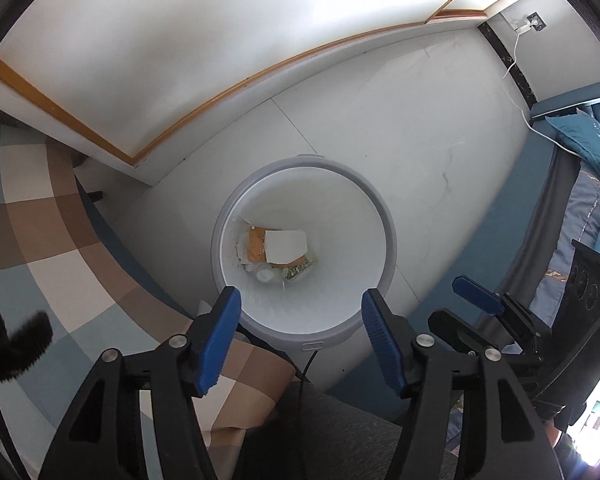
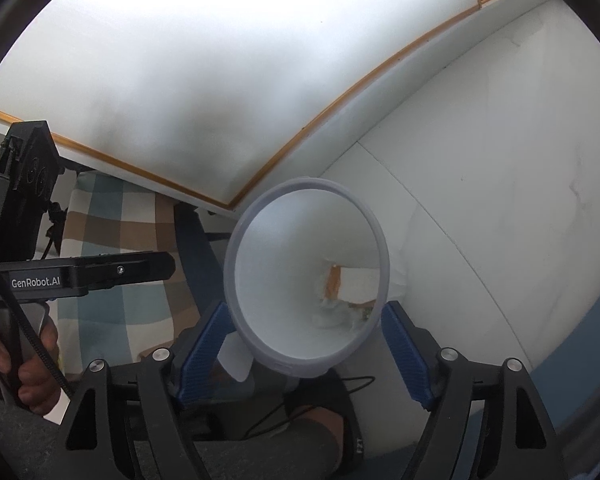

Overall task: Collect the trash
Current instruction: 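Swing both tools back over the table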

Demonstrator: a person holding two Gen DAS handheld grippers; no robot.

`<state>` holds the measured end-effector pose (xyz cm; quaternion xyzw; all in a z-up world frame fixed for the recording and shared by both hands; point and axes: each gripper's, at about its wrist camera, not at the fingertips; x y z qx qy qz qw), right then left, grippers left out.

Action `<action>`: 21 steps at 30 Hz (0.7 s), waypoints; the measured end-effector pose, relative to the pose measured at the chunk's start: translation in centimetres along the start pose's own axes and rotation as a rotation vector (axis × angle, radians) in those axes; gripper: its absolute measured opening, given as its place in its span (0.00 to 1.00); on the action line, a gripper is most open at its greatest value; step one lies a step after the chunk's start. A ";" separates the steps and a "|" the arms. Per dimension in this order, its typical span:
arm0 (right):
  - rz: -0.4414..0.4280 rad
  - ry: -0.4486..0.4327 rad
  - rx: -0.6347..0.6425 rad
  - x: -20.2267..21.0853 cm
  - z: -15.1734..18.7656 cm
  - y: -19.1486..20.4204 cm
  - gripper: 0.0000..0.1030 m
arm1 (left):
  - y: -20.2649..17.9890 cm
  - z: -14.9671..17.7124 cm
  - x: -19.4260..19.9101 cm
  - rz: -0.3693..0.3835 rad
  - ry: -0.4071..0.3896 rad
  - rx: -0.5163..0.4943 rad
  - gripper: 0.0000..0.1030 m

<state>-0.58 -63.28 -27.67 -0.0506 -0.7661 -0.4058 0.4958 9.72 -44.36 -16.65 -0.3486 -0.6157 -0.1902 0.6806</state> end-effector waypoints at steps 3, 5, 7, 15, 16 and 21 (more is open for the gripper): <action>0.001 -0.010 0.000 0.5 0.0 0.2 0.81 | 0.1 0.2 0.6 -0.035 -0.029 0.005 0.63; -0.001 -0.022 0.002 0.9 0.0 0.3 0.81 | 0.3 0.5 1.2 -0.053 -0.055 0.011 0.63; 0.000 -0.031 0.005 1.4 0.1 0.5 0.82 | 0.4 0.9 1.9 -0.053 -0.086 0.017 0.64; -0.016 -0.076 0.015 3.4 0.4 1.6 0.85 | 0.8 3.1 4.6 -0.128 -0.182 0.031 0.74; -0.017 -0.079 0.018 3.7 0.5 1.8 0.85 | 0.9 3.5 5.1 -0.128 -0.195 0.037 0.74; -0.044 -0.092 0.037 5.0 0.7 2.8 0.85 | 0.8 4.7 7.3 -0.163 -0.275 0.037 0.74</action>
Point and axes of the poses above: each gripper's, at about its wrist camera, not at the fingertips, and x roughly against the way its jaws point, y to its left, z to its underside, and after that the axes turned 2 degrees about -x, right-handed
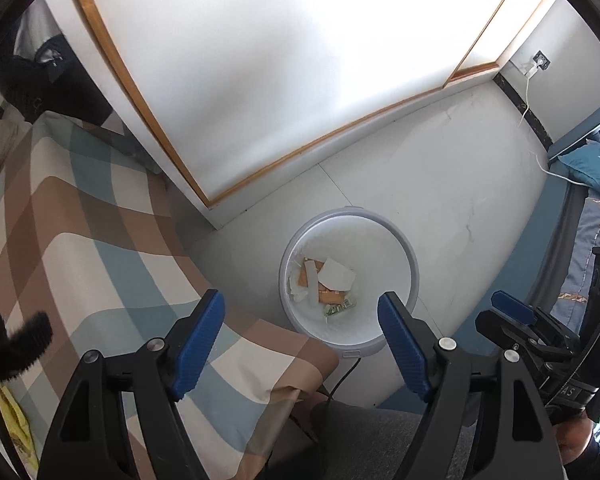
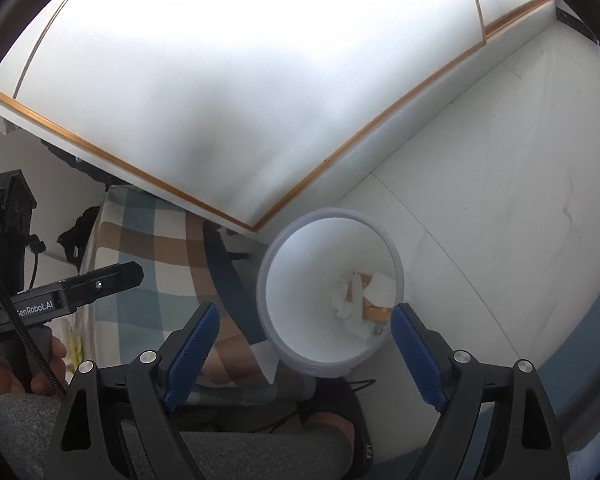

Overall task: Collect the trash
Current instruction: 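Swing both tools back over the table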

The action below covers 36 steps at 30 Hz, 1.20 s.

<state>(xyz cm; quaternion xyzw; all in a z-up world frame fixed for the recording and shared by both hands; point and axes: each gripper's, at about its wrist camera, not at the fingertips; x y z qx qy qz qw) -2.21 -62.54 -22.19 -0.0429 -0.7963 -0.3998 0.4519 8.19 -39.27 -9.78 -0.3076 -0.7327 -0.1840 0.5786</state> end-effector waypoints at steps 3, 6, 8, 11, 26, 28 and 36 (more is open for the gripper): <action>0.005 -0.021 0.029 1.2 -0.1 1.0 0.85 | 0.6 0.3 1.5 0.002 -0.044 0.022 0.74; 0.005 -0.049 0.042 2.5 -0.5 2.0 0.85 | 1.2 0.7 3.3 -0.022 -0.093 0.038 0.74; 0.003 -0.069 0.048 3.4 -0.8 2.7 0.85 | 1.6 0.9 4.3 -0.031 -0.118 0.037 0.74; 0.005 -0.101 0.073 4.8 -1.0 4.3 0.85 | 2.6 1.6 6.2 -0.047 -0.168 0.060 0.74; -0.104 -0.258 0.313 10.1 -0.2 19.7 0.87 | 12.0 7.0 16.6 -0.114 -0.419 0.221 0.80; -0.129 -0.263 0.358 10.1 0.6 22.4 0.88 | 13.3 7.8 17.7 -0.132 -0.441 0.236 0.80; -0.215 -0.252 0.499 8.3 4.3 31.9 0.89 | 20.3 12.1 20.7 -0.196 -0.516 0.381 0.80</action>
Point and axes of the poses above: each gripper's, at about its wrist camera, not at the fingertips, and x roughly against the way its jaws point, y to its left, z to its underside, and after that the axes turned 2 degrees about -x, right-handed
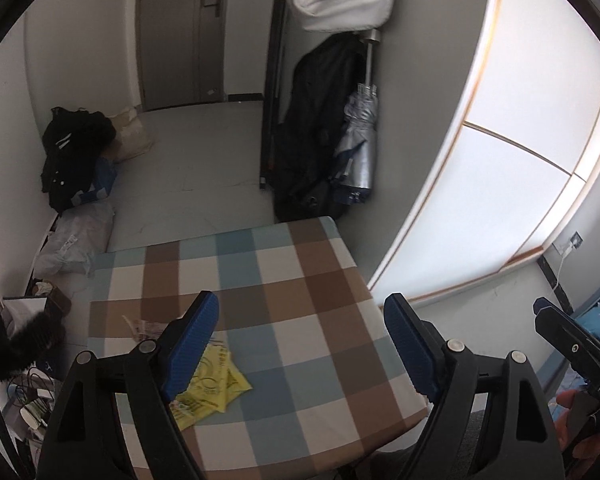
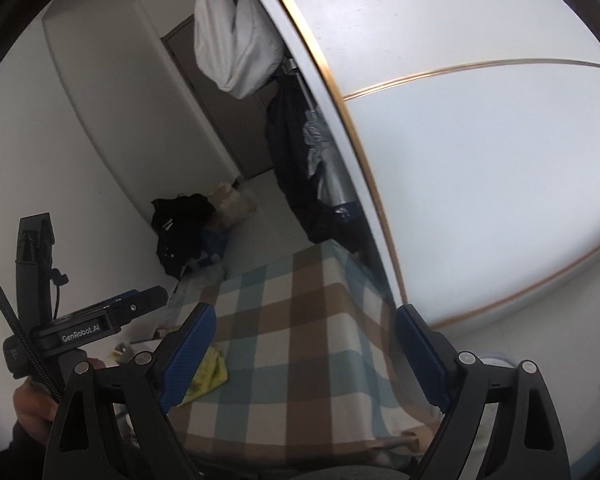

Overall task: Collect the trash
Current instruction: 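Swing both tools back over the table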

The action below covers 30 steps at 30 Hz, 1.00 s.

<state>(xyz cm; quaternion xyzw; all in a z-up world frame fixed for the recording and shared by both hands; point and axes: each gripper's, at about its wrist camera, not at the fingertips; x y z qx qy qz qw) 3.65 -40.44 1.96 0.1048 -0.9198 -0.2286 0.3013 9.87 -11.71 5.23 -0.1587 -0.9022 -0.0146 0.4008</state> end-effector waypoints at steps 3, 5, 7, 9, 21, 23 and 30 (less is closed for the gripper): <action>-0.034 0.019 0.040 -1.7 0.3 2.7 0.89 | 3.4 0.4 0.4 -0.041 -0.016 0.041 0.81; -0.053 0.039 0.066 -3.0 0.7 4.7 0.89 | 5.3 0.7 0.6 -0.052 -0.019 0.071 0.81; -0.069 0.064 0.088 -4.5 1.3 6.4 0.90 | 7.0 1.1 0.6 -0.068 -0.019 0.100 0.81; -0.079 0.089 0.106 -6.1 2.0 7.3 0.90 | 9.0 1.7 0.5 -0.089 -0.020 0.131 0.82; -0.081 0.228 0.189 -13.5 4.9 12.1 0.90 | 17.5 4.5 -1.3 -0.139 -0.001 0.297 0.82; -0.080 0.241 0.192 -14.5 5.3 12.4 0.90 | 18.5 4.8 -1.4 -0.138 0.009 0.319 0.82; -0.096 0.308 0.263 -17.5 7.1 14.3 0.90 | 21.4 5.5 -1.5 -0.097 0.045 0.415 0.82</action>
Point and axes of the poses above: each gripper's, at about its wrist camera, not at the fingertips, and x roughly against the way its jaws point, y to its left, z to its underside, and after that the axes turned 2 degrees about -x, right-handed
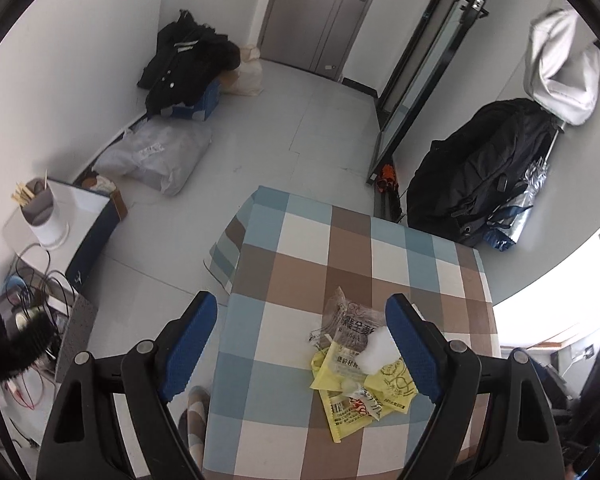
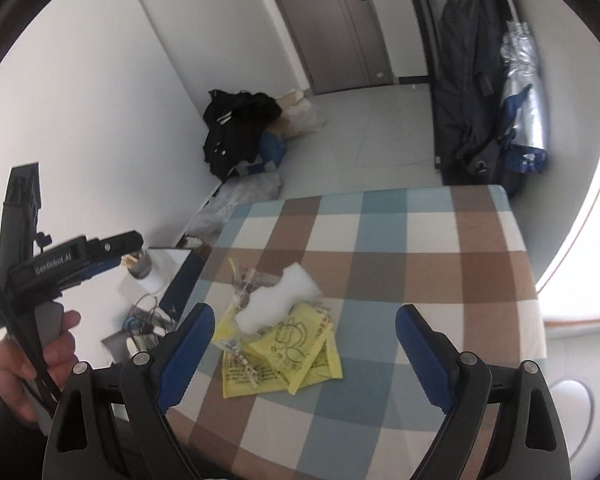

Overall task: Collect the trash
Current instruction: 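Swing both tools back over the table, then grasp the clear wrapper on the yellow bags with the right gripper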

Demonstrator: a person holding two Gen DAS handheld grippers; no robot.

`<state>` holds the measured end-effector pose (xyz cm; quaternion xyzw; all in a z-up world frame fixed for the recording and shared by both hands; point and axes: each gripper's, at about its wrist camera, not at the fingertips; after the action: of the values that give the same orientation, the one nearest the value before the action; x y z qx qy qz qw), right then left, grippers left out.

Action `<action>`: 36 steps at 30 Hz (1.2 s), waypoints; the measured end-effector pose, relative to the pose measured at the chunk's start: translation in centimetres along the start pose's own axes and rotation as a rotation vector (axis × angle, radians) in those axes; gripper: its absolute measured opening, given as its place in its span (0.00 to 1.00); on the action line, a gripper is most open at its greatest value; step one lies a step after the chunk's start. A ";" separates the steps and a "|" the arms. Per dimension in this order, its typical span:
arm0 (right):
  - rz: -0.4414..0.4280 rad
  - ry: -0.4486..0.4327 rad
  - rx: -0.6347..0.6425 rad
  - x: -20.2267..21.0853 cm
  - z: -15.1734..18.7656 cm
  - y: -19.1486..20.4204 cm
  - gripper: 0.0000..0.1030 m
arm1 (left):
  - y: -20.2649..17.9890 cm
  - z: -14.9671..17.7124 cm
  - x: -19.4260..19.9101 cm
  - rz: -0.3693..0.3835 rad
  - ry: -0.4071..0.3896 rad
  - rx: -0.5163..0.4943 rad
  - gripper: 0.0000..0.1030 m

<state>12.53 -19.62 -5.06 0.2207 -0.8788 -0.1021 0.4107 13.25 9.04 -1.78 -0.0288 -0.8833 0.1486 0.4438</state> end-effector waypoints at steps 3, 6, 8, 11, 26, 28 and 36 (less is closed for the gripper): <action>-0.012 0.040 0.017 -1.5 0.3 0.8 0.90 | 1.0 -0.1 0.1 -0.004 0.004 0.021 0.82; -0.009 0.066 0.047 -2.6 0.7 1.8 0.90 | 1.8 -0.2 0.0 -0.014 0.006 0.034 0.82; -0.030 0.084 0.068 -3.3 1.1 2.7 0.90 | 2.4 -0.1 -0.1 -0.021 0.016 0.046 0.82; -0.052 0.119 0.112 -4.4 1.7 4.1 0.89 | 3.1 -0.1 -0.4 -0.027 0.028 0.065 0.82; -0.071 0.264 0.364 -10.5 3.8 9.5 0.53 | 5.8 -0.6 -0.5 -0.038 0.040 0.152 0.82; -0.069 0.276 0.374 -11.1 4.0 9.5 0.46 | 6.0 -0.6 -0.5 -0.041 0.039 0.164 0.82; -0.066 0.275 0.404 -10.9 4.4 9.4 0.23 | 6.0 -0.7 -1.4 -0.046 0.067 0.174 0.82</action>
<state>12.52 -6.22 -11.87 0.3386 -0.8095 0.0931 0.4705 14.15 14.66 -4.24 0.0252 -0.8521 0.2135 0.4772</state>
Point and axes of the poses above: each gripper's, at about its wrist camera, not at the fingertips, and x roughly against the way its jaws point, y to its left, z to its underside, and after that the axes turned 2 degrees about -x, right-handed
